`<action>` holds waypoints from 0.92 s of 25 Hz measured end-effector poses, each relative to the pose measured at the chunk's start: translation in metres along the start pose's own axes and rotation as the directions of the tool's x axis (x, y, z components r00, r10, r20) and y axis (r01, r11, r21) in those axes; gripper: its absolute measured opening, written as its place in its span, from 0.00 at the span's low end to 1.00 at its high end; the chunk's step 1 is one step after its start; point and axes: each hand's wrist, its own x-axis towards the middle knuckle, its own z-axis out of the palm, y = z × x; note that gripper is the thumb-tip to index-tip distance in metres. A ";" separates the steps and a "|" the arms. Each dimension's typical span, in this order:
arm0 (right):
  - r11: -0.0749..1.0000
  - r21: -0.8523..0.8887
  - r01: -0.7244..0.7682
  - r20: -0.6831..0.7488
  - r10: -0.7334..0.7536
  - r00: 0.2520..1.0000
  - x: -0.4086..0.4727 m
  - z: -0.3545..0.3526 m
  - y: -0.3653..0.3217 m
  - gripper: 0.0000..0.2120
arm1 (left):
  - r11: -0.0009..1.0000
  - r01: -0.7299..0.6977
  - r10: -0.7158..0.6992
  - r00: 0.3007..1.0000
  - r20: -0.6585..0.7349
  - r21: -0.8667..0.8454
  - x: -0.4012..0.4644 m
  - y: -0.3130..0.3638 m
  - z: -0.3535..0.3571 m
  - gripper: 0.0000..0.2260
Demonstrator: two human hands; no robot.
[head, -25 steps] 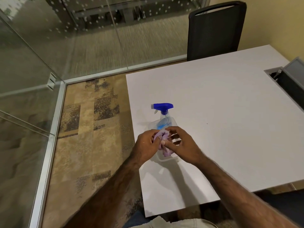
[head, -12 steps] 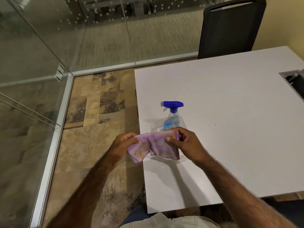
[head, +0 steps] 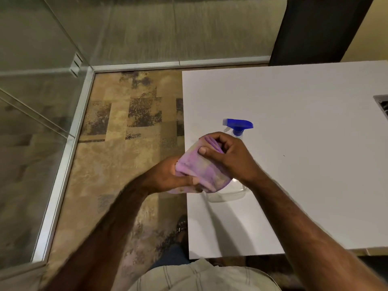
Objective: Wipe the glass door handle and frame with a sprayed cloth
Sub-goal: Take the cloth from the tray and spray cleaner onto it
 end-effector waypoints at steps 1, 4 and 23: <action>1.000 -0.021 -0.006 -0.075 0.005 0.997 0.001 0.002 0.002 0.09 | 1.000 0.012 -0.012 0.999 -0.031 0.000 0.001 -0.002 0.000 0.10; 0.995 -0.054 -0.081 -0.387 0.054 0.921 -0.003 -0.002 0.017 0.10 | 0.988 0.048 -0.068 0.989 -0.134 -0.144 0.001 -0.013 0.001 0.08; 0.979 -0.160 -0.128 -0.255 0.084 0.963 0.062 -0.060 0.047 0.15 | 0.581 0.015 -0.267 0.948 -0.172 -0.814 0.010 -0.044 -0.037 0.21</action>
